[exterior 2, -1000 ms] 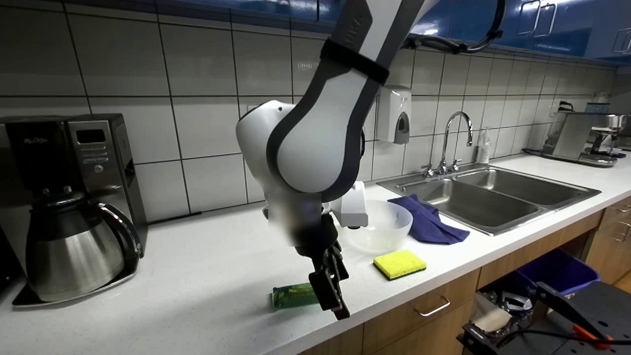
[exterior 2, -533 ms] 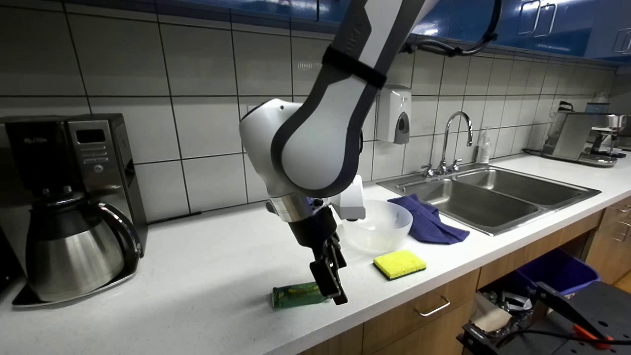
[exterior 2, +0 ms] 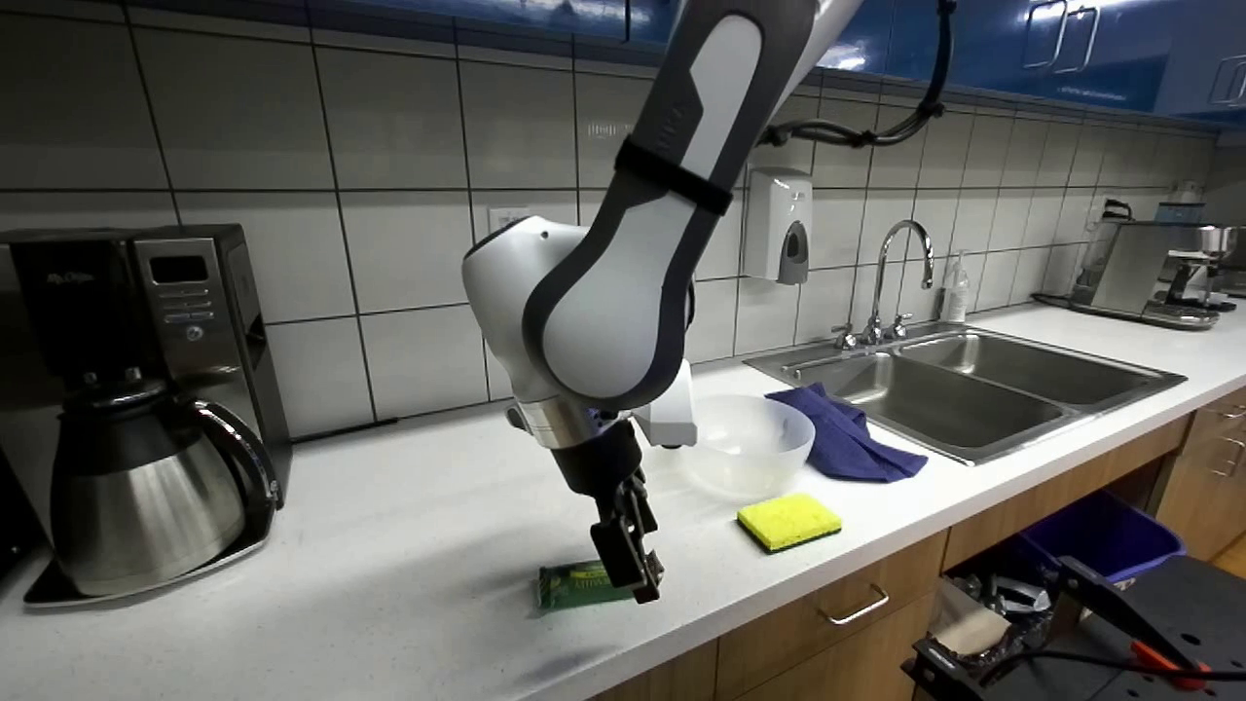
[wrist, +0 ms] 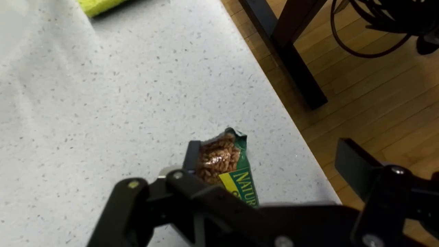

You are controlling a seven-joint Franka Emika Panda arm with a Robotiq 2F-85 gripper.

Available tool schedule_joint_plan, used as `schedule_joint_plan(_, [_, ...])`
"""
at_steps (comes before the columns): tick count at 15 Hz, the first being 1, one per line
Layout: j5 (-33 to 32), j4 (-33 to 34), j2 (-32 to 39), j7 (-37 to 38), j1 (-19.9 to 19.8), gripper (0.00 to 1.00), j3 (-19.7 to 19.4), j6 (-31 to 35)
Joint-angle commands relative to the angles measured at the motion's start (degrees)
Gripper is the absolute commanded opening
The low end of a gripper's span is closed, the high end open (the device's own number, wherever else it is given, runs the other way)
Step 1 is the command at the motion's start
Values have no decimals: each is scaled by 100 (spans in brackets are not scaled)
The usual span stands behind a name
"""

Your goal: Put the green packet inside the plastic bowl

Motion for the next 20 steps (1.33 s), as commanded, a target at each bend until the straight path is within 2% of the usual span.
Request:
schedule_joint_plan(1, [-140,362,317,-180,87,100,-77,90])
schedule_joint_plan(16, [-114,1084,963,-385,196,100,-141,54])
schedule_joint_plan(17, [-114,1097,964,-378,198,75,-143,61])
schedule_joint_plan(18, [-116,1109,969,-378,200,74,-145,60])
schedule_joint_plan(20, [-111,1129,978,-373,197,58,-148,64])
